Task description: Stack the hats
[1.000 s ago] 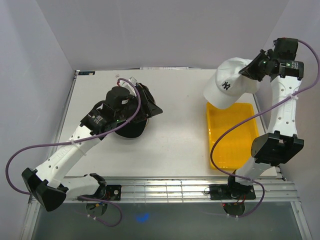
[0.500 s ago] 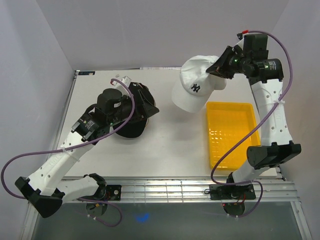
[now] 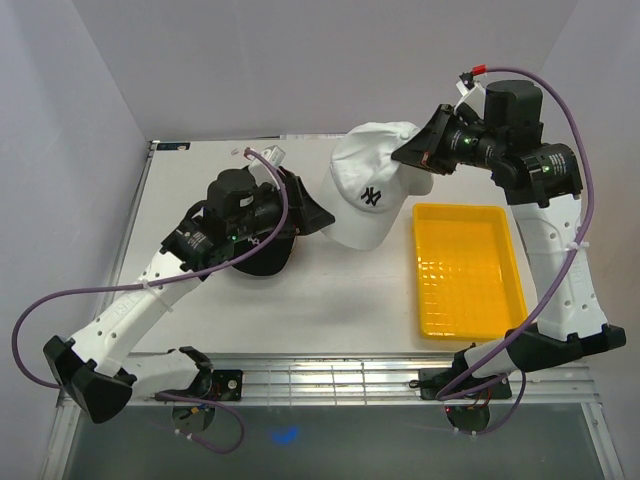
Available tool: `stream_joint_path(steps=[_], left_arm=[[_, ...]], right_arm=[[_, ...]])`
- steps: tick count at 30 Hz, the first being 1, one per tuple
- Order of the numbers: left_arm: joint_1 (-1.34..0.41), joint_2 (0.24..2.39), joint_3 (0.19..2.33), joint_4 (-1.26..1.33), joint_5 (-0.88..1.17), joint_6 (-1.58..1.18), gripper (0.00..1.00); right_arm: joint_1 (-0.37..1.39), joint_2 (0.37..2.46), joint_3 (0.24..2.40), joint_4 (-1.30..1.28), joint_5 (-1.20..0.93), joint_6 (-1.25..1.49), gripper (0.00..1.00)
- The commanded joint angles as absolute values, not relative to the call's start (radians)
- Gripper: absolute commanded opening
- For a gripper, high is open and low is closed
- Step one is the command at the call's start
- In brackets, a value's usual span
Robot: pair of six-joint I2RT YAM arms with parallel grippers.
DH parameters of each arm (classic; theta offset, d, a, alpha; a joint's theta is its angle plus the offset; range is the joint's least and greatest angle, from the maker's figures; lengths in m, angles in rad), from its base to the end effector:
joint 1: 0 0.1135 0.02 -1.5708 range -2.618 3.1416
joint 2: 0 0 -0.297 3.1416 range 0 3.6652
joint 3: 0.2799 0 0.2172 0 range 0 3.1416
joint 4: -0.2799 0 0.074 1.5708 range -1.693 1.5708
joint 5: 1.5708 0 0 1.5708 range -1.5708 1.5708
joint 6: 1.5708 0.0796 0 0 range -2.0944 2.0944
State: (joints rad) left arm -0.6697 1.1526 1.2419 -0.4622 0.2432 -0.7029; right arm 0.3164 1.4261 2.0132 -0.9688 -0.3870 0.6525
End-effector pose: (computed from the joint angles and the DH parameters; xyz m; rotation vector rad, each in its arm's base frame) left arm 0.1785 -0.1658 0.4082 0.1406 2.1066 -1.1090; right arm 0.2328 0.1078 0.5180 0.0749 2.0614 0.9985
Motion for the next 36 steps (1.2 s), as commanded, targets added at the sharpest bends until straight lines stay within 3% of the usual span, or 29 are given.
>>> stream_joint_path(steps=[1,9,24,36], left_arm=[[-0.670,1.147,1.243,-0.356,0.305,-0.664,0.83],[-0.670,1.127,1.220,-0.255,0.368,-0.656,0.83],[-0.654,1.127,1.246,-0.318,0.298,-0.598,0.83],[-0.637,1.147,1.241,-0.293,0.370,-0.580,0.83]], right_arm=[[0.318,1.402,2.017,-0.911,-0.439,0.669,0.08],[0.319,1.391,2.003,-0.894,-0.505,0.676,0.08],[0.319,1.382,2.003,-0.867,-0.572,0.699,0.08],[0.319,1.391,2.025,-0.868,-0.595,0.710,0.08]])
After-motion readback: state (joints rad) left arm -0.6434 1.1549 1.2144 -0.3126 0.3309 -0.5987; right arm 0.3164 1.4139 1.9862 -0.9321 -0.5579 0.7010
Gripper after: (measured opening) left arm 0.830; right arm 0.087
